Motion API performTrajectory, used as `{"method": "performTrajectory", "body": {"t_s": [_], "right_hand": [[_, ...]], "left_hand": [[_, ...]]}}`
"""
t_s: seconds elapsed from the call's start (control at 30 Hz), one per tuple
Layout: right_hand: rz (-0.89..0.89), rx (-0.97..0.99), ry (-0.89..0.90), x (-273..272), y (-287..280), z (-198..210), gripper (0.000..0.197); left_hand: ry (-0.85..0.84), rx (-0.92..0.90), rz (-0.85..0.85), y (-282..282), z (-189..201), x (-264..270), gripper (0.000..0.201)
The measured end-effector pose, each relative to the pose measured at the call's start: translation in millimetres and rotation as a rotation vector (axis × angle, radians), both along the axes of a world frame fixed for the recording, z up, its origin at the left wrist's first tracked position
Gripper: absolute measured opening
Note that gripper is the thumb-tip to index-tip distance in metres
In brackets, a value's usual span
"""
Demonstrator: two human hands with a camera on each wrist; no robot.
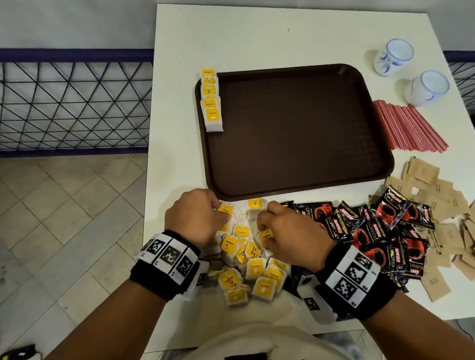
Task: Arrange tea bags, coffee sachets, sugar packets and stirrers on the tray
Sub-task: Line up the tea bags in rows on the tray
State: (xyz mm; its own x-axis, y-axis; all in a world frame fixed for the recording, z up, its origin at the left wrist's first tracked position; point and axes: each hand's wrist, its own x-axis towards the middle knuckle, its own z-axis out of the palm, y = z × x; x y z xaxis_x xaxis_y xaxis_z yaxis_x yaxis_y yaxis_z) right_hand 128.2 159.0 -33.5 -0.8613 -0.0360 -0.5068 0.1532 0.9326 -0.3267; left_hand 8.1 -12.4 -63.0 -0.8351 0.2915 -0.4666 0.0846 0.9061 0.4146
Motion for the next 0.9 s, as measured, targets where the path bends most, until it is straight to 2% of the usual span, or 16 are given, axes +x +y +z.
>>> {"method": "performTrajectory", "body": {"t_s": [0.37, 0.53, 0.7, 0.9], "right_hand": [[-0.028, -0.034, 0.012, -1.7, -4.4, 3.1, 0.019], [-0.101, -0.112, -0.022, -2.7, 8.4, 12.1, 0.009], [-0.149, -0.178, 0.000, -8.6, 21.7, 29.4, 0.011], [-0.288, -0.272, 0.048, -16.1, 29.1, 42.1, 0.014]], "left_hand": [[-0.011, 0.090, -0.011, -2.0, 4.4, 2.9, 0.020], [-0.050, 0.274, -0.062, -4.6, 11.7, 1.6, 0.021], [-0.117, 0.466, -0.146, -3.0, 23.5, -7.8, 0.022], [-0.167, 0.559, -0.162, 2.6, 30.0, -21.2, 0.023]]}}
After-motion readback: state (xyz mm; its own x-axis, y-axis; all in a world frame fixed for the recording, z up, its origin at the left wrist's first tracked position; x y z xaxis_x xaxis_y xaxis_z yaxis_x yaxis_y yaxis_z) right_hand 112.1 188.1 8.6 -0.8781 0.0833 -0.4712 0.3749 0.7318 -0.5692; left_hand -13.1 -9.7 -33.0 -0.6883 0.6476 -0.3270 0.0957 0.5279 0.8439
